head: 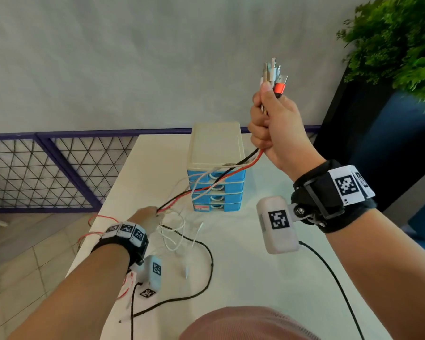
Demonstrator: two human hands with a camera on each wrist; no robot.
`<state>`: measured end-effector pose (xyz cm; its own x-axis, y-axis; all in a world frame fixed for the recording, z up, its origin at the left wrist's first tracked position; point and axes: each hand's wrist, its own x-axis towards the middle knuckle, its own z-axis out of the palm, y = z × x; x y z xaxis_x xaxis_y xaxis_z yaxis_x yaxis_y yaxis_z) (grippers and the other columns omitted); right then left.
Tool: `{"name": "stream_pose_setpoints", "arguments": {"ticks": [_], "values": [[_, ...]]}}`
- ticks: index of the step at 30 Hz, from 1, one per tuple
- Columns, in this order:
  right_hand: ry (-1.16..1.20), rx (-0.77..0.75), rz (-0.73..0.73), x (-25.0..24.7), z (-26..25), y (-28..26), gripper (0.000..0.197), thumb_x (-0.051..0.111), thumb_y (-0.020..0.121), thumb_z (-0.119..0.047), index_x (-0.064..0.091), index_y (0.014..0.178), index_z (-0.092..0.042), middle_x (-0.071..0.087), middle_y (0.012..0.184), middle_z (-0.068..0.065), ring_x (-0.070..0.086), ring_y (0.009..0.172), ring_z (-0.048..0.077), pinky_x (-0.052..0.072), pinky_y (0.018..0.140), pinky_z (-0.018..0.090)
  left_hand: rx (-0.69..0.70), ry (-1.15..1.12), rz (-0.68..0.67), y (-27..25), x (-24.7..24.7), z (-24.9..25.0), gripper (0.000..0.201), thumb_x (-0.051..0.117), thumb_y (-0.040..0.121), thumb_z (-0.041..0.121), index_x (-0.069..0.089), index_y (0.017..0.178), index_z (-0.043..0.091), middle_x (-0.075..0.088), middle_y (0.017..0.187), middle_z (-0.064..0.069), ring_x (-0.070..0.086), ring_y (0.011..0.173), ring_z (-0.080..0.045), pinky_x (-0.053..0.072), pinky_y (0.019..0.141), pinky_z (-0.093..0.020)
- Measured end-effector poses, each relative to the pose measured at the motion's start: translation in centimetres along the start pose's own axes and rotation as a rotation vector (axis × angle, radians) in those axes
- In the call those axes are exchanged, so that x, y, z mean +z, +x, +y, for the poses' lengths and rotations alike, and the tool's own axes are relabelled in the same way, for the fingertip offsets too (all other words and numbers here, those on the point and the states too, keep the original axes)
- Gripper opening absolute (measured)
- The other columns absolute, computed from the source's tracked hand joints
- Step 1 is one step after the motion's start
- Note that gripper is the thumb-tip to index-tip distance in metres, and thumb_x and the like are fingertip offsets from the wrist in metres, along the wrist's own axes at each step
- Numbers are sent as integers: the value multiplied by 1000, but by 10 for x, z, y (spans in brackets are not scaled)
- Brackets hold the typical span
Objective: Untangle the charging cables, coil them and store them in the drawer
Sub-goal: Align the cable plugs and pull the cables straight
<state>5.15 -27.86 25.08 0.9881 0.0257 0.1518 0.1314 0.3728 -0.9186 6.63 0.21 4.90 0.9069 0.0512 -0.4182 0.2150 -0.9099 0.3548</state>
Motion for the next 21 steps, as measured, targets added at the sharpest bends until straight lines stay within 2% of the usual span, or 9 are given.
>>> {"name": "stream_pose_setpoints", "arguments": {"ticks": [2, 6, 9, 13, 16, 18, 19, 20, 21], "values": [[2, -8, 13, -1, -1, 0, 36, 35, 103, -37, 41, 74, -19, 25, 49, -8, 18, 36, 5, 14, 35, 16, 19, 7, 49, 3, -10, -4, 24, 43, 97, 24, 60, 95, 8, 56, 68, -5, 53, 56, -22, 43, 51, -26], [21, -71, 63, -4, -12, 3, 36, 34, 104, -36, 40, 74, -18, 24, 49, -7, 17, 36, 5, 14, 35, 17, 28, 120, 187, 1, -18, -13, 16, 46, 94, 24, 58, 98, 14, 61, 77, -4, 61, 69, -25, 55, 70, -36], [-39, -76, 87, -6, -12, 6, 35, 34, 104, -36, 40, 74, -18, 25, 50, -7, 17, 37, 6, 15, 36, 18, 18, 285, 434, 0, -26, -15, 10, 41, 94, 14, 51, 96, 16, 59, 77, -1, 62, 71, -24, 50, 82, -41], [-104, -3, 73, -4, 10, 6, 35, 35, 104, -35, 40, 74, -19, 26, 49, -8, 18, 36, 6, 16, 36, 15, -41, 111, 790, 1, -68, -8, 14, 47, 89, 7, 53, 97, 17, 60, 85, -2, 60, 79, -27, 40, 95, -50], [-136, 73, 38, 2, 29, 3, 35, 37, 103, -35, 41, 73, -19, 25, 49, -8, 18, 36, 5, 13, 36, 17, -27, 124, 964, 1, -110, 0, 26, 52, 81, -1, 52, 103, 13, 60, 101, -10, 59, 91, -34, 38, 97, -53], [-140, 106, 11, 5, 38, 2, 35, 37, 103, -35, 41, 73, -19, 25, 48, -9, 18, 35, 4, 13, 36, 15, 12, 155, 1000, -1, -122, 2, 28, 51, 79, -4, 50, 103, 10, 59, 103, -14, 58, 91, -38, 41, 91, -53], [-144, 116, -7, 6, 41, 2, 35, 36, 103, -35, 41, 72, -19, 25, 47, -10, 18, 35, 4, 14, 36, 14, 56, 162, 966, -2, -120, 3, 27, 51, 80, -5, 50, 102, 9, 58, 103, -14, 58, 90, -39, 44, 87, -52], [-152, 123, -25, 6, 44, 2, 35, 36, 103, -36, 41, 72, -19, 25, 47, -10, 18, 34, 4, 15, 36, 13, 125, 141, 888, -3, -112, 3, 25, 51, 82, -5, 50, 102, 11, 56, 103, -12, 59, 89, -37, 48, 83, -50], [-166, 128, -44, 5, 46, 2, 35, 36, 103, -36, 41, 73, -19, 25, 48, -9, 18, 35, 4, 15, 36, 14, 189, 106, 754, -4, -100, 3, 27, 52, 84, -3, 50, 103, 15, 54, 106, -10, 60, 90, -34, 51, 80, -47]]}}
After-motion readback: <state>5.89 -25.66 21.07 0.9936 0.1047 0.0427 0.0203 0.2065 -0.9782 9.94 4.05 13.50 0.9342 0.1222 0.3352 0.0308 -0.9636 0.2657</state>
